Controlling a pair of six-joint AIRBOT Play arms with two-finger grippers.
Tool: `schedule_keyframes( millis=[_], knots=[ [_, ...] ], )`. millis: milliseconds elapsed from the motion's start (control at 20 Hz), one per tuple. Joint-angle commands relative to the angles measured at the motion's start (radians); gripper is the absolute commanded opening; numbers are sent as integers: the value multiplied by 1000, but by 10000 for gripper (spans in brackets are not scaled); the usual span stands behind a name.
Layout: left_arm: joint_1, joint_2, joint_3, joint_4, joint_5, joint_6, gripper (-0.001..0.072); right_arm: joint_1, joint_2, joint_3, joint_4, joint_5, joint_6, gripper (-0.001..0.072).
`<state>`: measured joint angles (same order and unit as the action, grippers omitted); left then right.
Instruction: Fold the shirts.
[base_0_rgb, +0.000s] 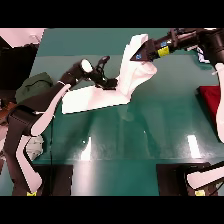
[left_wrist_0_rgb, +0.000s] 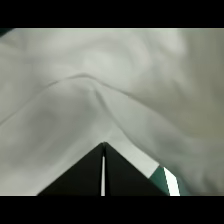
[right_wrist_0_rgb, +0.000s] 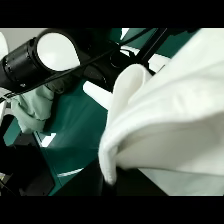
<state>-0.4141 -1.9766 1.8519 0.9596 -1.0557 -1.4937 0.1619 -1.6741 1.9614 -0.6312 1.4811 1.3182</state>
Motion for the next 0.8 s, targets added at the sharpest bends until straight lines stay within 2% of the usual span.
schedule_keyframes(
  millis=[0, 100, 350, 550, 750],
  knots=[
    [66, 1, 172, 117, -219, -4, 21, 59, -13, 4, 0, -60, -4, 16],
    [115, 31, 248, 163, -286, -3, 21, 97, -13, 4, -1, -108, -16, 16],
    [257, 212, 248, 266, -326, 1, 22, 195, -38, 4, -28, -233, -29, 16],
    [344, 328, 248, 285, -388, 10, 23, 277, -118, 4, -25, -313, -33, 16],
    [380, 403, 245, 291, -414, 22, 23, 377, -208, 4, -22, -474, -75, 17]
  ],
)
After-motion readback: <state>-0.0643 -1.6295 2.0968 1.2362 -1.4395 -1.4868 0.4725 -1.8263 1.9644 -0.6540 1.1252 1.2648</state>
